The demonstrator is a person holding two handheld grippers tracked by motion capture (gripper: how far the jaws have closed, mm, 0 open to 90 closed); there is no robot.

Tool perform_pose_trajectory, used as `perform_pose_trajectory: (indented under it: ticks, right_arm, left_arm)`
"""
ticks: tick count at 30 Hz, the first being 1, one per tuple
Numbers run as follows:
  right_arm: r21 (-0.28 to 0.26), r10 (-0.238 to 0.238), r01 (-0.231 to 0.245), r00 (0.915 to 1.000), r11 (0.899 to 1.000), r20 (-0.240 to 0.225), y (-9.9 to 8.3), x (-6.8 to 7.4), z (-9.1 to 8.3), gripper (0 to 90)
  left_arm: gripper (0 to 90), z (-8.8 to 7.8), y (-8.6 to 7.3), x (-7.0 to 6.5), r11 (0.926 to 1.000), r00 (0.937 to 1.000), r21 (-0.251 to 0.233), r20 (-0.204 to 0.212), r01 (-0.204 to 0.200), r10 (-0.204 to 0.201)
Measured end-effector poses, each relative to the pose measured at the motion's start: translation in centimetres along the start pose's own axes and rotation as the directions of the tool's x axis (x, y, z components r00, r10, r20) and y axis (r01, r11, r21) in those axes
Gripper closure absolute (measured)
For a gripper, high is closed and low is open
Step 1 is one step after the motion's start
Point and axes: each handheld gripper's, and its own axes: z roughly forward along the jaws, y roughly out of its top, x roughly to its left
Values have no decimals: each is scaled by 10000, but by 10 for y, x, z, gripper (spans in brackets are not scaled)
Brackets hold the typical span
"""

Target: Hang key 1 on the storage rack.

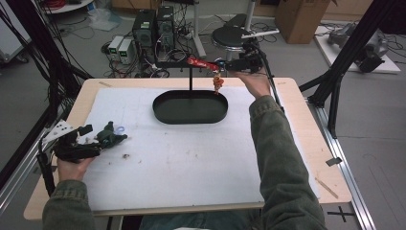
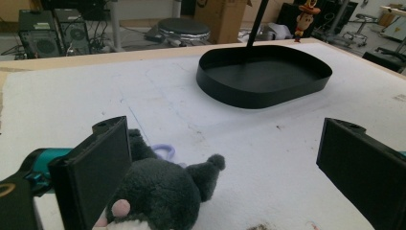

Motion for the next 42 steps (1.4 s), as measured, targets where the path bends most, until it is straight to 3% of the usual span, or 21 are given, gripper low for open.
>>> perform_pose_trajectory:
  ticks: [4,7,10,22,26,36,42]
  right_arm:
    - [-10,247,-247,9997,9997,37,-16,-11,-8,8]
    - [-15,332,-332,9994,9994,35,-22,-13,-12,8]
    - [113,85,-88,9995,9999,290,-26,-13,-19,8]
    - [-293,361,-349,9985,9990,419,-45,-21,-53,8]
    - [152,497,-506,9974,9986,520,-55,-19,-54,8]
    - [-67,547,-544,9967,9985,599,-85,-17,-59,8]
    - [-56,900,-898,9943,9959,564,-103,-22,-62,8]
  left_arm:
    - [49,-1,0,0,10000,10000,-10,20,19,-19]
    - [49,-1,0,-1,9999,10000,-56,40,91,-91]
    - [49,-1,0,-1,10000,10000,-36,54,56,-56]
    - [49,-1,1,-1,10000,10000,-12,51,11,-11]
    - [49,0,0,-1,10000,10000,33,64,12,-12]
    - [49,0,0,-1,10000,10000,-6,14,47,-47]
    - [49,0,0,-2,10000,10000,37,25,5,-5]
